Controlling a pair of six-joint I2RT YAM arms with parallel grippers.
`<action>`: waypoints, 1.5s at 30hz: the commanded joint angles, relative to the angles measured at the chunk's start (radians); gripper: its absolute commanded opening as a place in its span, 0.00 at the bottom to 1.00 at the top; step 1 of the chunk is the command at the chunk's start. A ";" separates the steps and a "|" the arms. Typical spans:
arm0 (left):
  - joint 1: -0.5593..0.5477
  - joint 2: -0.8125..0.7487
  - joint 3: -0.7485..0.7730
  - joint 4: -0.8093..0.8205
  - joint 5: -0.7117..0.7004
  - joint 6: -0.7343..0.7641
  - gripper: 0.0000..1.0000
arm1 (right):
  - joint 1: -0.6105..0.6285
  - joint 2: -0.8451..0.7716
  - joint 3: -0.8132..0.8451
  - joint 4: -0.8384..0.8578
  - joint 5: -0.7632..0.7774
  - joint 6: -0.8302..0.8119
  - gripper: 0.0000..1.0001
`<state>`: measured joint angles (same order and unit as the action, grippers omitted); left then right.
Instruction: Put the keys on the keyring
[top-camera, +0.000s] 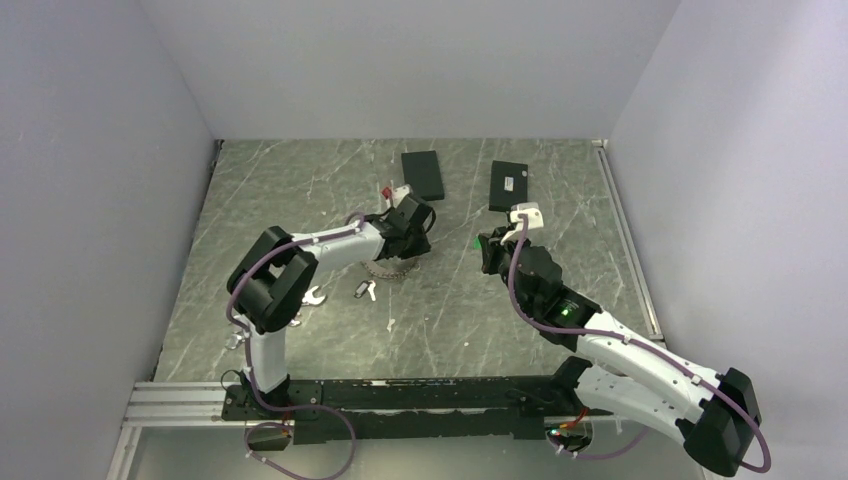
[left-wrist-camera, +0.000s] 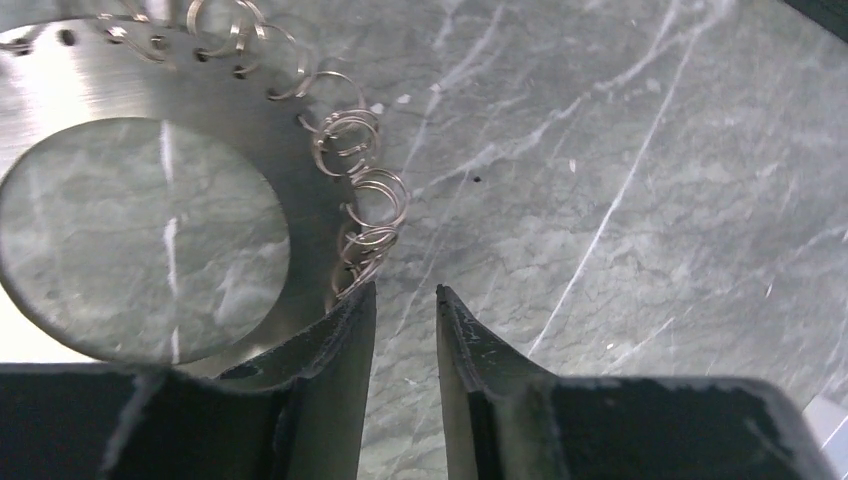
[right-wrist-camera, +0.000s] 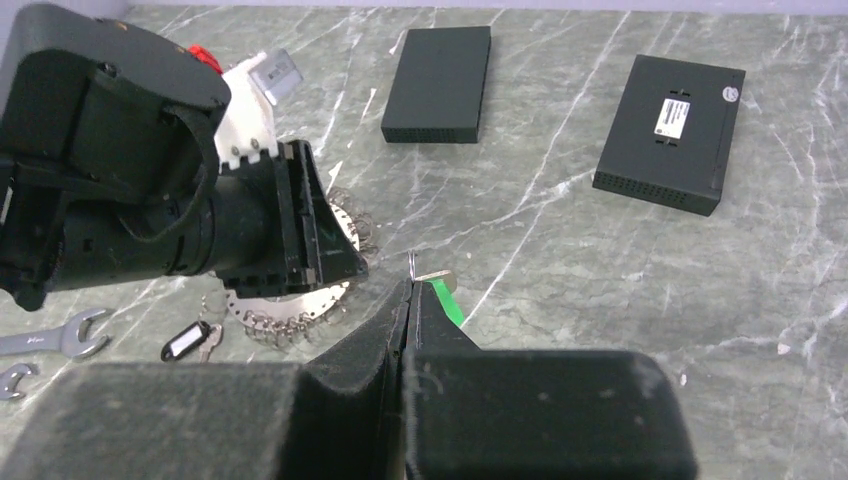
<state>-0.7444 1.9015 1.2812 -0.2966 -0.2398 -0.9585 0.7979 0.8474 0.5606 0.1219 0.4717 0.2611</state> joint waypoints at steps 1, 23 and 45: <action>0.001 0.002 -0.058 0.192 0.084 0.129 0.36 | -0.001 -0.014 -0.004 0.057 -0.008 -0.003 0.00; -0.004 -0.115 -0.072 0.136 0.040 0.403 0.71 | -0.002 -0.001 0.004 0.072 -0.042 -0.005 0.00; 0.008 0.025 -0.051 0.189 0.163 0.437 0.68 | 0.001 -0.014 -0.008 0.078 -0.044 -0.006 0.00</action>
<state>-0.7341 1.9106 1.2003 -0.1154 -0.1226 -0.5343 0.7979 0.8497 0.5598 0.1452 0.4355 0.2607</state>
